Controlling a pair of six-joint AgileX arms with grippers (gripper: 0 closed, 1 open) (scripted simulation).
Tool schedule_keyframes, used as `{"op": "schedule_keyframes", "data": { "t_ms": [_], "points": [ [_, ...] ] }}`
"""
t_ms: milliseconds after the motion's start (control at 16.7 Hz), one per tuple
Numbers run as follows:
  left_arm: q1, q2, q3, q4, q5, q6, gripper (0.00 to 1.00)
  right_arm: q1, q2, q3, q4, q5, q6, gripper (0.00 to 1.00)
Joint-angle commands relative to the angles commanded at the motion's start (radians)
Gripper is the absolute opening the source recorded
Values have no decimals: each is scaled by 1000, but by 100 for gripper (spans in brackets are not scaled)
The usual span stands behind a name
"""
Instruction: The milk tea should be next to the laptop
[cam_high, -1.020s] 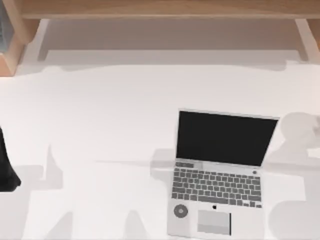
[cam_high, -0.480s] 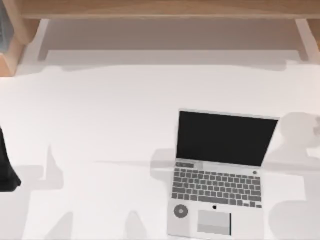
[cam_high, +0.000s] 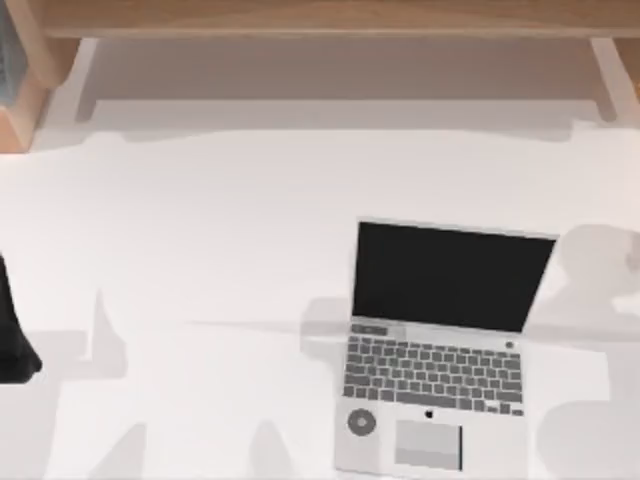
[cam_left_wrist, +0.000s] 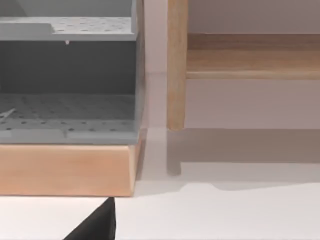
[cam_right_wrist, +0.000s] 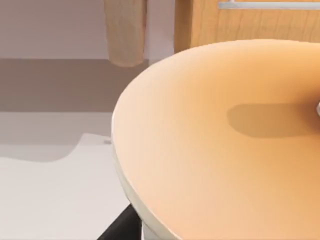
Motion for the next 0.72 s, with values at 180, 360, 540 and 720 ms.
{"op": "schedule_keyframes", "data": {
  "t_ms": [180,360,540,720],
  "points": [
    [0,0,0,0,0,0,100,0,-26,3,-30,0,0,0],
    [0,0,0,0,0,0,100,0,-60,7,-67,-1,0,0],
    [0,0,0,0,0,0,100,0,-57,4,-66,-1,2,0],
    [0,0,0,0,0,0,100,16,-82,22,-65,15,7,0]
  ]
}}
